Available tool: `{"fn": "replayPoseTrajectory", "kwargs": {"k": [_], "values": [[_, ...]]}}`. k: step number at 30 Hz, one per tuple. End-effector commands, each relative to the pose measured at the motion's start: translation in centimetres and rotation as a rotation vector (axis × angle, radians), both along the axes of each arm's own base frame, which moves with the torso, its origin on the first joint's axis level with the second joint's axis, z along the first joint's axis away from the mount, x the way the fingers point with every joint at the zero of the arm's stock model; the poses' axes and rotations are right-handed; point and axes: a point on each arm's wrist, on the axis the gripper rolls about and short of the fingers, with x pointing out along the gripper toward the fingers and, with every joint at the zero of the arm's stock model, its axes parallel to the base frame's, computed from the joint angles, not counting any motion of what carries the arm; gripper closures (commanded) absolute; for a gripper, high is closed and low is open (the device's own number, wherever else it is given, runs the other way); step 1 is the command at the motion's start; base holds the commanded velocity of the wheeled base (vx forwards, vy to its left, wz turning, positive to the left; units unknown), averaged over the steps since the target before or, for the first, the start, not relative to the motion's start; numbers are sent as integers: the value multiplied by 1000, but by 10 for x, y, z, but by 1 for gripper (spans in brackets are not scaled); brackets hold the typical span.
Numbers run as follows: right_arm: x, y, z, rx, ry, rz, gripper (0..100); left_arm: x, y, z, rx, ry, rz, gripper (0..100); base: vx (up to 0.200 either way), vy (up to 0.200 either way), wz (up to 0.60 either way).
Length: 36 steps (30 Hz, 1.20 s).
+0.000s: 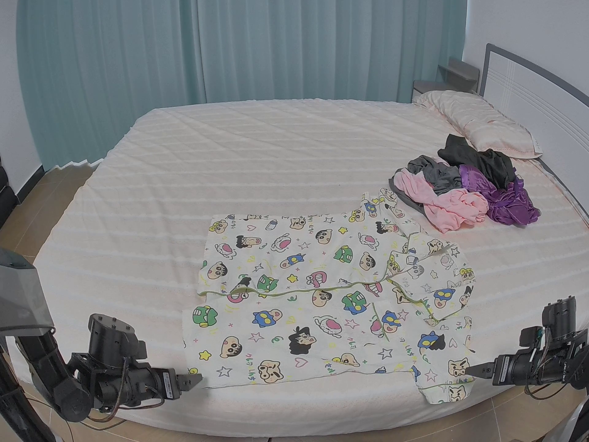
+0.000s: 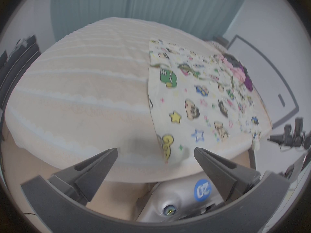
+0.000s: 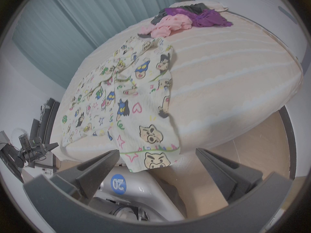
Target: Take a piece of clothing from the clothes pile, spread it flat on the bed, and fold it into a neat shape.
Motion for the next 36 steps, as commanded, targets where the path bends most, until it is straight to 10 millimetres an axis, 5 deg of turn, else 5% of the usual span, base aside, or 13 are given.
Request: {"fn": "replayPoseTrajectory", "kwargs": {"k": [1, 8, 14, 28, 29, 36], "values": [[-5, -8, 9, 10, -63, -48, 0, 14, 7, 20, -70, -111, 88, 0, 0, 0, 0], [-2, -9, 9, 78, -54, -56, 0, 57, 4, 40, -235, -209, 226, 0, 0, 0, 0], [1, -7, 11, 90, -66, -50, 0, 86, -3, 25, -271, -165, 214, 0, 0, 0, 0], [-1, -6, 12, 126, -70, -22, 0, 113, -8, 8, -263, -156, 220, 0, 0, 0, 0], [-1, -6, 12, 126, -70, -22, 0, 113, -8, 7, -263, -156, 220, 100, 0, 0, 0], [-2, -6, 12, 141, -66, -12, 0, 108, -11, 8, -256, -152, 212, 100, 0, 0, 0]]}}
